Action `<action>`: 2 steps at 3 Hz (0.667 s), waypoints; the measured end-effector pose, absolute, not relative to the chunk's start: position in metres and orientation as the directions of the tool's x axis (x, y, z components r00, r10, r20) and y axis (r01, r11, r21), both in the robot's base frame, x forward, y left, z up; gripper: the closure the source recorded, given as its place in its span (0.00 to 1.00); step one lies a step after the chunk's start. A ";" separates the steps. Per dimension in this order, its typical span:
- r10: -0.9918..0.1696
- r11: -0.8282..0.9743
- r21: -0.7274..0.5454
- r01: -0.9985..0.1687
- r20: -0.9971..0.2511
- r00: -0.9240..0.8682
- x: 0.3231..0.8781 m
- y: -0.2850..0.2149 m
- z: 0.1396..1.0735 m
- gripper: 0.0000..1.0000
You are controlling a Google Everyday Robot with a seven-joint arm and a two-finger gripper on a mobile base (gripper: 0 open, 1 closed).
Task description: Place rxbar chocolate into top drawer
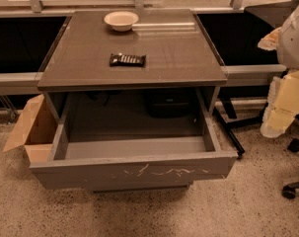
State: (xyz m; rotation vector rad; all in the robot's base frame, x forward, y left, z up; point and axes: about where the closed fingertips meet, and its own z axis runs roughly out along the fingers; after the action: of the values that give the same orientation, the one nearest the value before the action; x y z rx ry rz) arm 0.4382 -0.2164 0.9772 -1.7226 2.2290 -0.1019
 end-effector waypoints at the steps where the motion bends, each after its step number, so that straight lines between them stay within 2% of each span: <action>1: -0.953 0.270 -0.250 -0.930 -0.208 -0.221 0.438 -0.216 0.977 0.00; 2: -0.949 0.279 -0.263 -0.924 -0.225 -0.223 0.448 -0.215 0.976 0.00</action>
Offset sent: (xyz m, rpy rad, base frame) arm 0.0475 0.0065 -0.0125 0.0629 -0.0618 -0.0268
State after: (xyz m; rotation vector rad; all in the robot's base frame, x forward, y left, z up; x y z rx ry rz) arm 0.4485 -0.2146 0.9757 -1.7013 2.2169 -0.1031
